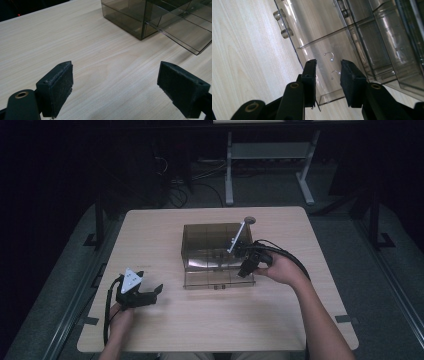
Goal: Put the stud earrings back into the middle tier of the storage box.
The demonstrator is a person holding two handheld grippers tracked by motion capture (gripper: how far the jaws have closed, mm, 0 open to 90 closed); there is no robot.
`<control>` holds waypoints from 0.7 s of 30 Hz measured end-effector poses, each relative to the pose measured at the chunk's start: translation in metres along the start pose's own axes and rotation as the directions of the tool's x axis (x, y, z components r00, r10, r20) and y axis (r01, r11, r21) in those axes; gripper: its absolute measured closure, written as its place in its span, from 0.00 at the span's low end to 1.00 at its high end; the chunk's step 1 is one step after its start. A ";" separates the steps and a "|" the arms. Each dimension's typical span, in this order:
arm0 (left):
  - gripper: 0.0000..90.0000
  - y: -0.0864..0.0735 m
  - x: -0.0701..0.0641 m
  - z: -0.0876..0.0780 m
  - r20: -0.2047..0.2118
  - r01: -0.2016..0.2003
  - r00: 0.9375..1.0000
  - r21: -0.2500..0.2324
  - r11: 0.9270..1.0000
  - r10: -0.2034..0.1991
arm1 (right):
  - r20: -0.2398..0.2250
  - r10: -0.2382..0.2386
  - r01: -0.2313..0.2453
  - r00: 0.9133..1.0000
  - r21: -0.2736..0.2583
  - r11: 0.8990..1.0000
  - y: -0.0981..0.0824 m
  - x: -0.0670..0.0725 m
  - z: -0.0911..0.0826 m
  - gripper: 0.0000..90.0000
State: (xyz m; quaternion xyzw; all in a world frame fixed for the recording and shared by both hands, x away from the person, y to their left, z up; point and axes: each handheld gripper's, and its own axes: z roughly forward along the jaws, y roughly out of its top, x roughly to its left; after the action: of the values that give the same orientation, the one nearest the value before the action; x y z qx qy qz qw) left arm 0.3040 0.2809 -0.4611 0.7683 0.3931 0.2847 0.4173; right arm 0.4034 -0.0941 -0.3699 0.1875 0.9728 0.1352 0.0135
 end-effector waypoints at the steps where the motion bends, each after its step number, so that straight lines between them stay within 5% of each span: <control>1: 0.14 0.000 0.000 0.000 0.000 0.000 1.000 0.000 1.000 0.000 | 0.002 0.000 0.000 1.000 0.000 1.000 -0.001 0.000 -0.001 0.71; 21: 0.14 0.000 0.000 0.001 -0.002 -0.009 1.000 0.005 1.000 0.009 | 0.011 0.021 -0.021 1.000 -0.014 1.000 -0.024 0.007 -0.015 0.66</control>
State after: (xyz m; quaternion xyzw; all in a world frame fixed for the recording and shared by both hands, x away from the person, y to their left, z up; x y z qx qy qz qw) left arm 0.3042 0.2802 -0.4613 0.7708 0.3906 0.2865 0.4138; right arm 0.3868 -0.1167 -0.3622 0.1982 0.9698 0.1411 0.0189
